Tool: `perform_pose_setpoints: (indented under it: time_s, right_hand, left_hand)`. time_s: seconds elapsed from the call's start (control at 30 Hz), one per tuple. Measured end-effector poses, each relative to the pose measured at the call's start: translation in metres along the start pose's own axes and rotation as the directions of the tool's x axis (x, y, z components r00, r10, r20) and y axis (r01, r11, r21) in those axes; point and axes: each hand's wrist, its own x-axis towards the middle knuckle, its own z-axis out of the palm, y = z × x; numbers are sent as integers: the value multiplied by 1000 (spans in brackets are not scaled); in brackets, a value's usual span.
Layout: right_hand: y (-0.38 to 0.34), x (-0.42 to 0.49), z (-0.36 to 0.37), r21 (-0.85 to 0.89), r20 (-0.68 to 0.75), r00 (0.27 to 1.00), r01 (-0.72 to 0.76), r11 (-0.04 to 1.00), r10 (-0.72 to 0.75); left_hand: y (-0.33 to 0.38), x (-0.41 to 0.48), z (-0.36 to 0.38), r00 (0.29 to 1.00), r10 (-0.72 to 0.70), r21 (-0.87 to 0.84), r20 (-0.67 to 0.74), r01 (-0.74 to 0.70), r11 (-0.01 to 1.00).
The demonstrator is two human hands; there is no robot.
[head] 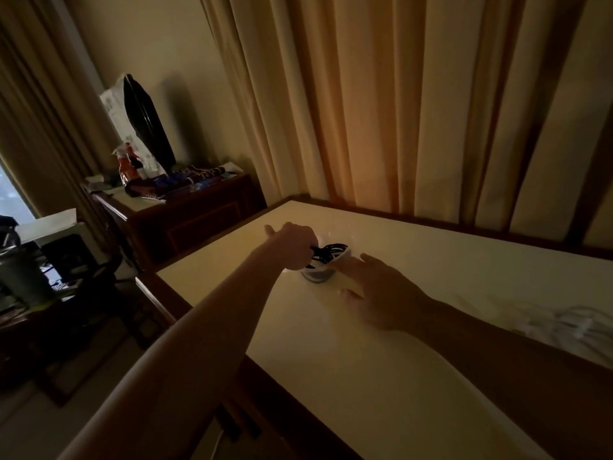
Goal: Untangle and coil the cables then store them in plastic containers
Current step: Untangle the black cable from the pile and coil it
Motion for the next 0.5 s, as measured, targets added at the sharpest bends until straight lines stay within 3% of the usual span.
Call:
perform_pose_setpoints:
  time_s: [0.1,0.2,0.3,0.4,0.5]
  right_hand:
    - [-1,3,2,31,-1,1000,-17,999,17]
    - [-5,-2,-6,29,3,1000,-29,999,29]
    - [-1,-21,-31,19,-61,990,-126,992,127]
    - [23,-69,-74,21,-229,942,-248,969,246]
    - [55,-147,-119,20,-377,854,-378,925,357]
  left_hand:
    - [4,-4,0,1000,8,125,-11,-7,992]
    - [5,-14,-5,999,10,107,-50,-5,994]
    - [27,-31,-19,973,23,28,-230,-17,999]
    - [86,-47,-37,841,105,-166,-531,-225,960]
    - [177,-68,-58,721,237,-313,-651,-539,782]
